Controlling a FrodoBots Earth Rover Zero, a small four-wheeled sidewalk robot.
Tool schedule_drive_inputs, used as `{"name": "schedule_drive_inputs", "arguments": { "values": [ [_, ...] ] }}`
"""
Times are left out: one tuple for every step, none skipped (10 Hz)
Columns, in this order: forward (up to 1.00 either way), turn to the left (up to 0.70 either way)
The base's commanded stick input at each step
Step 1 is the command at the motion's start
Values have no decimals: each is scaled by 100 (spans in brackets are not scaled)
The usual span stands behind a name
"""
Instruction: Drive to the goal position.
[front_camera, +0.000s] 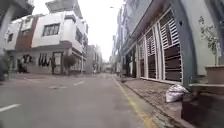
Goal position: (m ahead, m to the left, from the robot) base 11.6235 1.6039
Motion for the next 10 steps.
{"name": "schedule_drive_inputs", "arguments": {
  "values": [
    [49,0],
    [49,0],
    [49,0],
    [49,0],
    [49,0],
    [49,0],
    [49,0],
    [49,0],
    [49,0],
    [49,0]
  ]
}}
